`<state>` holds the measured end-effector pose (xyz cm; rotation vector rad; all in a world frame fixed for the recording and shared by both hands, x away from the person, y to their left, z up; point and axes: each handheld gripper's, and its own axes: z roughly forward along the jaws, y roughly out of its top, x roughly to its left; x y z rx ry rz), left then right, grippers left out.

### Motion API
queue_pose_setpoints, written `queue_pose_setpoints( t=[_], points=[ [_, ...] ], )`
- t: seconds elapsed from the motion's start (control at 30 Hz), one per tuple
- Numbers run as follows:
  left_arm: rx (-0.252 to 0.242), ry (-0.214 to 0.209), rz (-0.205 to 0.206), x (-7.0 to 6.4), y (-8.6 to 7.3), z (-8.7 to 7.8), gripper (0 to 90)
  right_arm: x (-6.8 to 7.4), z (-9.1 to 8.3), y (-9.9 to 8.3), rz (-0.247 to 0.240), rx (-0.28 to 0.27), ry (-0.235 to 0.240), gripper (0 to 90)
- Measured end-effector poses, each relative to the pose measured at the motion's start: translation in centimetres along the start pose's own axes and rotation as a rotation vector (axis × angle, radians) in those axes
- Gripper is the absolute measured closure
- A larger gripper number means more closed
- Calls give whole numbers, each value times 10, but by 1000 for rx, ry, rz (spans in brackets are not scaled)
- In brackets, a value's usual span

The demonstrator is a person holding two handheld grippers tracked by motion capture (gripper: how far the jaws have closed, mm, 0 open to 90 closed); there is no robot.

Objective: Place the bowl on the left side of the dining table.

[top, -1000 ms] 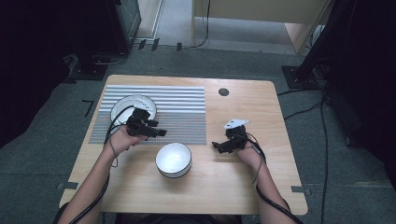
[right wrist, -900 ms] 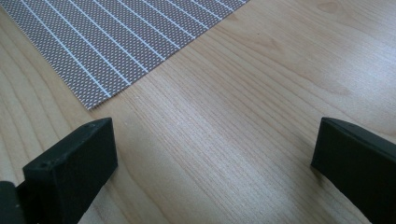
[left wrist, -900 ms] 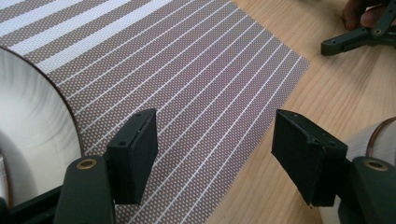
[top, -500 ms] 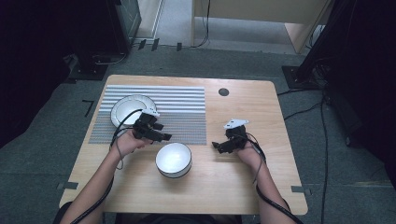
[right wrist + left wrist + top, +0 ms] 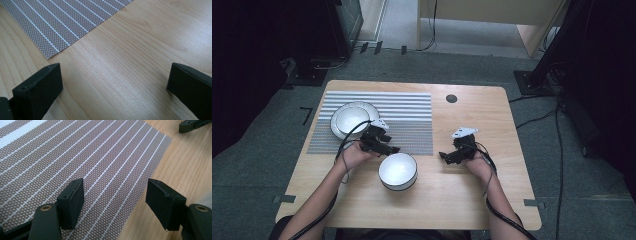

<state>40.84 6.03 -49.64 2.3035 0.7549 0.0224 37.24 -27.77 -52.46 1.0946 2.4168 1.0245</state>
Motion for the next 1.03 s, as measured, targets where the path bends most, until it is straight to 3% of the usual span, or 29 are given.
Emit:
queue_pose_setpoints(
  t=[0.17, 0.53, 0.8, 0.97, 1.0, 1.03],
  points=[
    [4, 10, 28, -2, -1, 6, 305, 0, 0, 0, 0, 0, 0, 0],
    [-60, 16, 57, -2, -8, 8, 304, 0, 0, 0, 0, 0, 0, 0],
    [-105, -6, 30, 0, -13, 8, 293, 0, 0, 0, 0, 0, 0, 0],
    [-120, -15, 52, 2, -16, 8, 288, 0, 0, 0, 0, 0, 0, 0],
    [-77, -12, 27, 1, -11, 5, 289, 0, 0, 0, 0, 0, 0, 0],
    [-77, -12, 27, 1, -11, 5, 299, 0, 0, 0, 0, 0, 0, 0]
  ],
)
